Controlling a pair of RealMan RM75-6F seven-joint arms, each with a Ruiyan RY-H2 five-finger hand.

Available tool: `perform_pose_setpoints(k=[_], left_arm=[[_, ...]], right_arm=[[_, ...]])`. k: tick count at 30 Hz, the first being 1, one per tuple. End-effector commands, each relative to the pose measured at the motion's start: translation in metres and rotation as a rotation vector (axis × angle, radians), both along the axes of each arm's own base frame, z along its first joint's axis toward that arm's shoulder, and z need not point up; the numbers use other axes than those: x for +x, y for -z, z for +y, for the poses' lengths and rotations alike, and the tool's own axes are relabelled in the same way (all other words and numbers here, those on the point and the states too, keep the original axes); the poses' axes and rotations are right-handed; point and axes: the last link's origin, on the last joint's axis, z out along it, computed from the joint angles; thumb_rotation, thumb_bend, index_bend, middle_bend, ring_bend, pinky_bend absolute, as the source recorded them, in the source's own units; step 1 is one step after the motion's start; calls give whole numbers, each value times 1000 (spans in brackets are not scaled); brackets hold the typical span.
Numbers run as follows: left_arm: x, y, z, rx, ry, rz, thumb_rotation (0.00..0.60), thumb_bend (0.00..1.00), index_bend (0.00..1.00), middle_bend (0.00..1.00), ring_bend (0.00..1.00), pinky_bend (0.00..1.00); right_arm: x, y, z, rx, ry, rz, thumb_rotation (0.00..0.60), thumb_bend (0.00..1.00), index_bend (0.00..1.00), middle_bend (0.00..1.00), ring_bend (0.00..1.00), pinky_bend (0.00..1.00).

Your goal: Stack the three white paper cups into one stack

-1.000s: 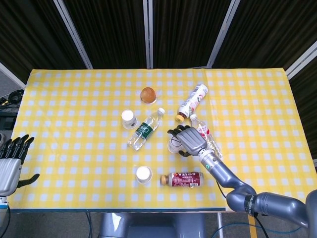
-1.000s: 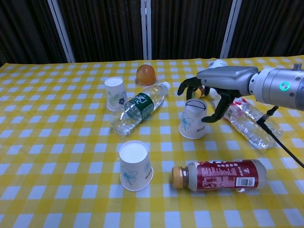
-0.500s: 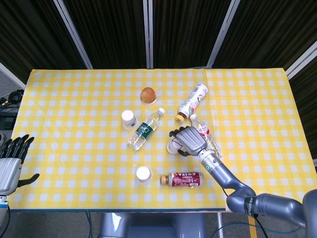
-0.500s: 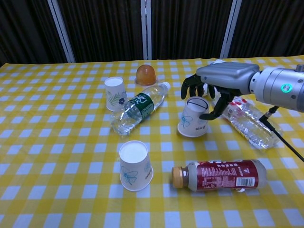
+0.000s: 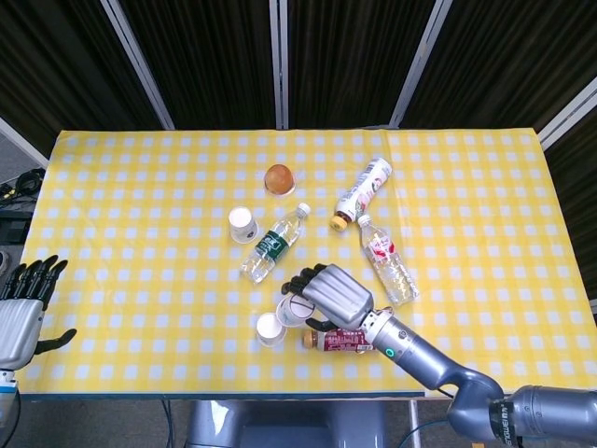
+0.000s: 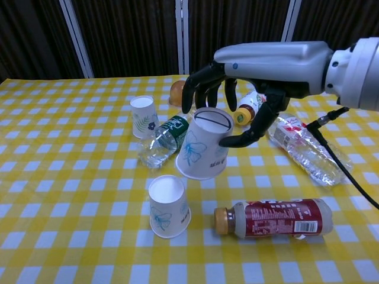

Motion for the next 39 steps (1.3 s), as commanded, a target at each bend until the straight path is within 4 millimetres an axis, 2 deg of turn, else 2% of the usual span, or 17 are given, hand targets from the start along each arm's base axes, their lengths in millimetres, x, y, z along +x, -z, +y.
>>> perform_pose_setpoints(k=[1,16,24,27,29,33,39], left_arm=[[0,-1,0,2,-1,0,600,0,0,0,0,0],[-2,-2,2,2,-8,-7,600,0,0,0,0,0],[-3,-4,2,3,-9,-12,600,0,0,0,0,0],[-3,-4,2,3,-10,-12,600,0,0,0,0,0],[-3,-4,2,3,-11,-11,600,0,0,0,0,0],[-3,-4,2,2,-12,-11,600,0,0,0,0,0],[-4,-4,3,4,-13,-12,600,0,0,0,0,0]], right_arm=[[5,5,6,13,-31,20,600,202,345,433,355,448],[26,29,11,-4,-89,57,600,201,345,423,355,448],[28,38,12,-8,-84,80,600,197,330,394,354,448],[31,39,15,0,-80,75,600,184,295,344,332,440],[32,40,15,0,-84,76,600,144,221,263,277,393],[33,42,17,19,-73,87,600,4,24,67,128,233],[33,38,18,14,-68,97,600,0,0,18,86,162]])
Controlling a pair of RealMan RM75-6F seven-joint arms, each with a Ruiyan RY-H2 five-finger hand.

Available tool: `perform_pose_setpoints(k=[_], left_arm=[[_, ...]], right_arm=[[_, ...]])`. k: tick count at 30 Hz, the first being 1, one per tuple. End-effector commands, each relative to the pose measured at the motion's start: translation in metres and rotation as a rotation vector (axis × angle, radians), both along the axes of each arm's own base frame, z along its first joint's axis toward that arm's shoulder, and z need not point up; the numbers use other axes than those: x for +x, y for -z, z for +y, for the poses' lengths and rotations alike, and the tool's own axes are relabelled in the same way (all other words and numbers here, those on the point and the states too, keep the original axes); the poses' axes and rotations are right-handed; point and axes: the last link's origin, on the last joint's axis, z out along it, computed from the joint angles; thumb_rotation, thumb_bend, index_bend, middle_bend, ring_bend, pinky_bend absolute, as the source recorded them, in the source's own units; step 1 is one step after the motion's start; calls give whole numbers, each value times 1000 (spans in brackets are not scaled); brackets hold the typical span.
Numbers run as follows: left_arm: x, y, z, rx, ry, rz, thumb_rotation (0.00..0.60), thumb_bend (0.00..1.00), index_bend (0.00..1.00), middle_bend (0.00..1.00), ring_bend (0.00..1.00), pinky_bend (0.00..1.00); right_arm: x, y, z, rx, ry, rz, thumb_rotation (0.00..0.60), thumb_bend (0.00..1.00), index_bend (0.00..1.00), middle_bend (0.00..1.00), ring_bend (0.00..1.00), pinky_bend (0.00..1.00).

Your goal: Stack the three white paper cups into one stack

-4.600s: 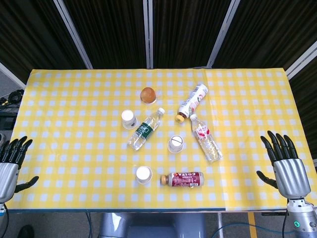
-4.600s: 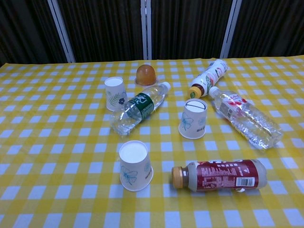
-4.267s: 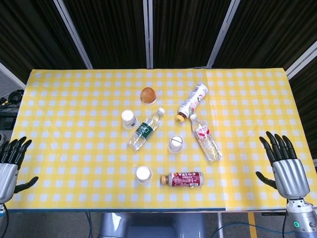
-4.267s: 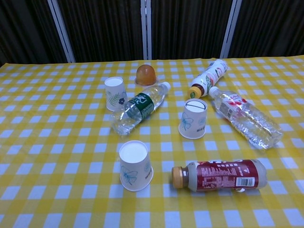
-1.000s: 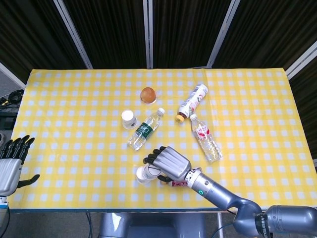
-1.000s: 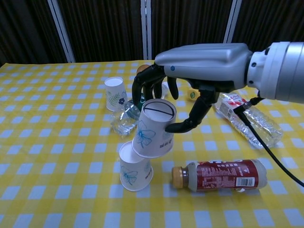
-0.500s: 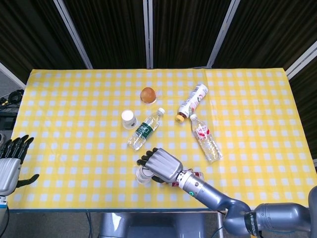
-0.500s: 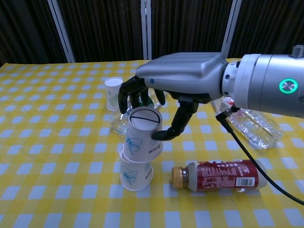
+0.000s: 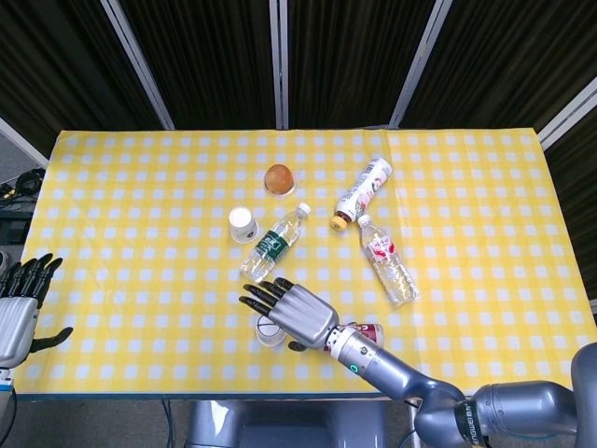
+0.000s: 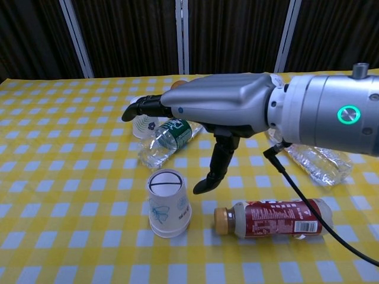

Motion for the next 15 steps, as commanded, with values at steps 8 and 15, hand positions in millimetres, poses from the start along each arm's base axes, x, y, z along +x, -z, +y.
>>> perform_pose_setpoints(k=[8,15], left_arm=[[-2,-2,1,6,-4,-6,600,0,0,0,0,0],[-1,0,7,5,5,3,600,0,0,0,0,0]], right_arm=[[-45,-49,-9,-244,0,26,600,0,0,9,38,20],[-132,-100,0,-434,68,-51,600,0,0,0,0,0]])
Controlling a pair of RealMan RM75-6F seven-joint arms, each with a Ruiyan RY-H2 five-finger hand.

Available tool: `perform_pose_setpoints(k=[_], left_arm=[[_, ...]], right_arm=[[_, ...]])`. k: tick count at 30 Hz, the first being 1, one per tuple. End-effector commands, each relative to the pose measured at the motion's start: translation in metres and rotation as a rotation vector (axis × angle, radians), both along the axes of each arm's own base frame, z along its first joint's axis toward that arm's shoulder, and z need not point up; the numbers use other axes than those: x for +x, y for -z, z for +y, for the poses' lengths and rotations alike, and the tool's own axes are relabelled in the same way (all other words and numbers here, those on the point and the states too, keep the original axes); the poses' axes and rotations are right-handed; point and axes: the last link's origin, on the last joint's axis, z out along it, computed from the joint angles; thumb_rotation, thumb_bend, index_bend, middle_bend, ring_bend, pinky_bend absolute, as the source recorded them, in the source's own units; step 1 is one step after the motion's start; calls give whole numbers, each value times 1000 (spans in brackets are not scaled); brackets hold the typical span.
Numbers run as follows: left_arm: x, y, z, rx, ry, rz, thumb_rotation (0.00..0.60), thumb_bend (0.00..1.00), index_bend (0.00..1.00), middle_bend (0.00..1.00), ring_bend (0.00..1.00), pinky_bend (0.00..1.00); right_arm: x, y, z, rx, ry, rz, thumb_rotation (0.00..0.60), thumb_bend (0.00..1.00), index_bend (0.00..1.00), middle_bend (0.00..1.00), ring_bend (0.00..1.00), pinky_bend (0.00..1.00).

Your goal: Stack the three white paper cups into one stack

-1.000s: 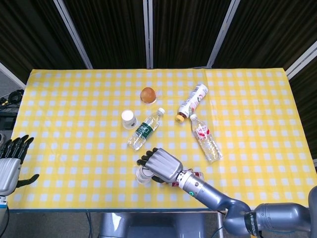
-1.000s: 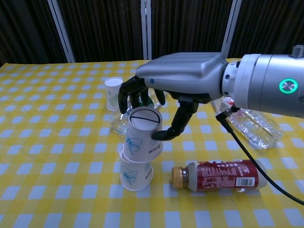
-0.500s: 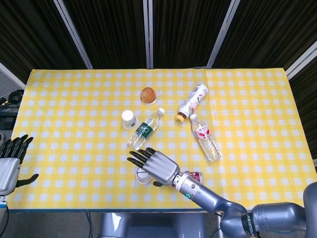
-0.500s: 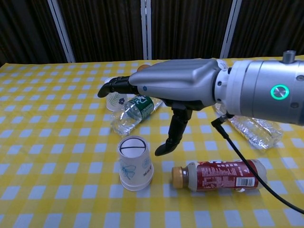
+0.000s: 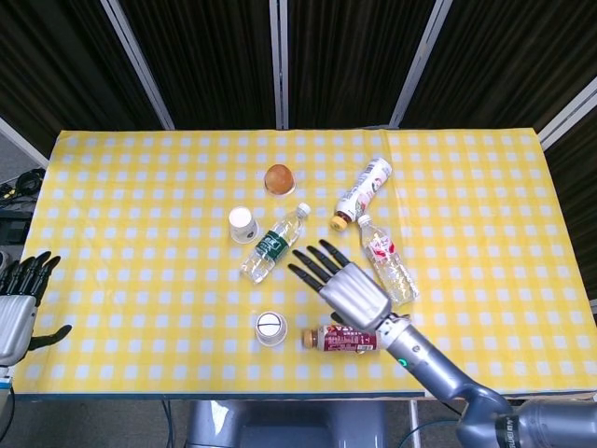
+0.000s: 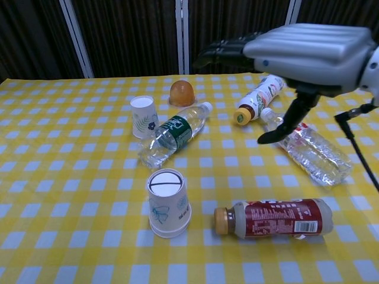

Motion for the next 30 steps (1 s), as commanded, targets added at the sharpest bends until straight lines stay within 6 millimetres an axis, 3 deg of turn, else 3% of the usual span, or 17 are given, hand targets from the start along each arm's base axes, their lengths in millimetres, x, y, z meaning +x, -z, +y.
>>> perform_pose_setpoints(k=[1,5,8,11,18,24,26,30], left_arm=[[3,1,5,-4,11,-3,600,0,0,0,0,0],[10,2,20,-16,38,-8,600,0,0,0,0,0],[17,3,33,-32,56,5,600,0,0,0,0,0],[31,7,62,-72,83,-2,600,0,0,0,0,0],[61,22,121,-135,147,-3,600,0,0,0,0,0],[103,52,169,-215,289,64,600,0,19,1,0,3],[117,72,185,-244,330,77,600,0,55,9,1,20],[128,94,205,-276,327,93,600,0,80,14,9,38]], right_arm=[[-79,-44,14,-123,88,-73,600,0,0,0,0,0],[-111,-60,27,-172,162,-124,600,0,0,0,0,0],[-125,-66,34,-213,192,-136,600,0,0,0,0,0],[-141,-68,44,-237,243,-147,600,0,0,0,0,0],[-154,-68,58,-277,279,-114,600,0,0,0,0,0],[-163,-74,64,-304,351,-18,600,0,0,0,0,0],[-165,-79,62,-313,383,-14,600,0,0,0,0,0],[-166,-82,60,-315,401,-22,600,0,0,0,0,0]])
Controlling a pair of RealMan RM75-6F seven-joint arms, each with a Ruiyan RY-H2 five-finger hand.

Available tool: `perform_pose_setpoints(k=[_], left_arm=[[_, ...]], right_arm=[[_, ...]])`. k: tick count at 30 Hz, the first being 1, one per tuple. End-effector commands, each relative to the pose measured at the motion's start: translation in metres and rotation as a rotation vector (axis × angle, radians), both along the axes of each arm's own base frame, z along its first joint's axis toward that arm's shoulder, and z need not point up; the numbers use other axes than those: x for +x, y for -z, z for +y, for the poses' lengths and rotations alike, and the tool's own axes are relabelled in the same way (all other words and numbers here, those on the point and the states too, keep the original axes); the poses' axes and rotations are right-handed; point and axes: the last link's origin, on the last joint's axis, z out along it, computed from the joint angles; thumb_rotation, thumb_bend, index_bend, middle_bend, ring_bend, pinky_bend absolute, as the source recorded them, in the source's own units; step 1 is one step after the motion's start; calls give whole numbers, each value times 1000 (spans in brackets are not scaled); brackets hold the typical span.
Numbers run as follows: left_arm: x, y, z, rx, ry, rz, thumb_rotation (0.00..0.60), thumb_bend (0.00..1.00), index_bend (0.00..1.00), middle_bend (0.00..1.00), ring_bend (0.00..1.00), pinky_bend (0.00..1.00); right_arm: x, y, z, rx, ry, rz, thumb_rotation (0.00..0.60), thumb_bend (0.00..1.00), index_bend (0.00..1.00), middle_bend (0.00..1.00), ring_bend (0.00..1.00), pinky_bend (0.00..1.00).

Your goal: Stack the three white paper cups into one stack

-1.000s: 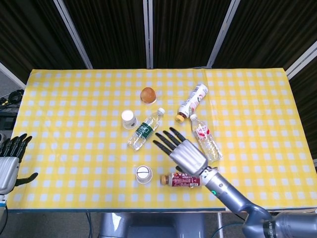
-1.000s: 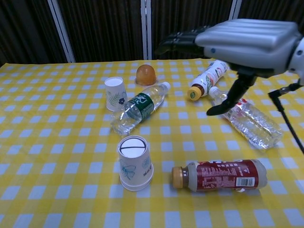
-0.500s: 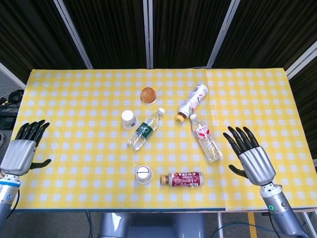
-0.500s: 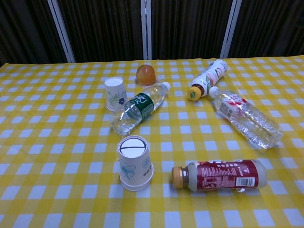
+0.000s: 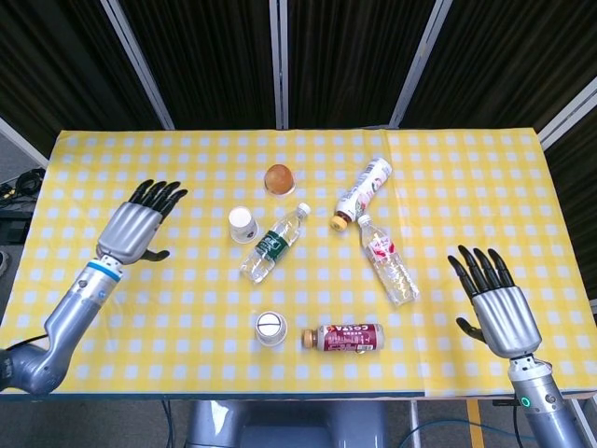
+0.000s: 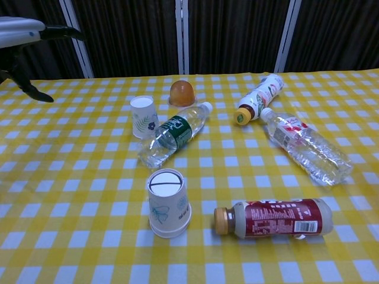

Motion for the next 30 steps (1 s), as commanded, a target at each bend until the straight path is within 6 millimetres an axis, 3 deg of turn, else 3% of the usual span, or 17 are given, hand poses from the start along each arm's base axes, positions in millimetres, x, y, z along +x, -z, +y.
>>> perform_pose_setpoints(k=[1,3,6,11,22,24,26,30], left_arm=[[18,29,27,-29,14,28,600,0,95,19,18,52],[22,41,36,-24,7,25,600,19,121,35,45,86],[31,64,48,-50,-18,5,600,126,137,60,87,130],[42,85,67,-63,-38,3,600,255,153,104,141,192],[49,120,82,-115,-79,-3,600,300,201,167,199,316],[50,122,83,-108,-72,-5,600,300,243,233,257,378],[51,123,83,-98,-66,-14,600,299,351,337,341,450],[51,122,84,-83,-56,-19,600,299,490,453,432,515]], right_arm=[[-2,-3,-2,-7,15,-4,600,0,0,0,0,0],[-3,-5,-4,-16,22,-5,600,0,0,0,0,0],[-6,-7,-6,-28,37,-7,600,0,0,0,0,0],[-8,-8,-8,-38,48,-6,600,0,0,0,0,0],[-11,-12,-12,-63,55,-18,600,0,0,0,0,0],[-11,-12,-12,-65,56,-20,600,0,0,0,0,0],[-12,-13,-12,-68,58,-22,600,0,0,0,0,0],[-12,-13,-13,-69,56,-25,600,0,0,0,0,0]])
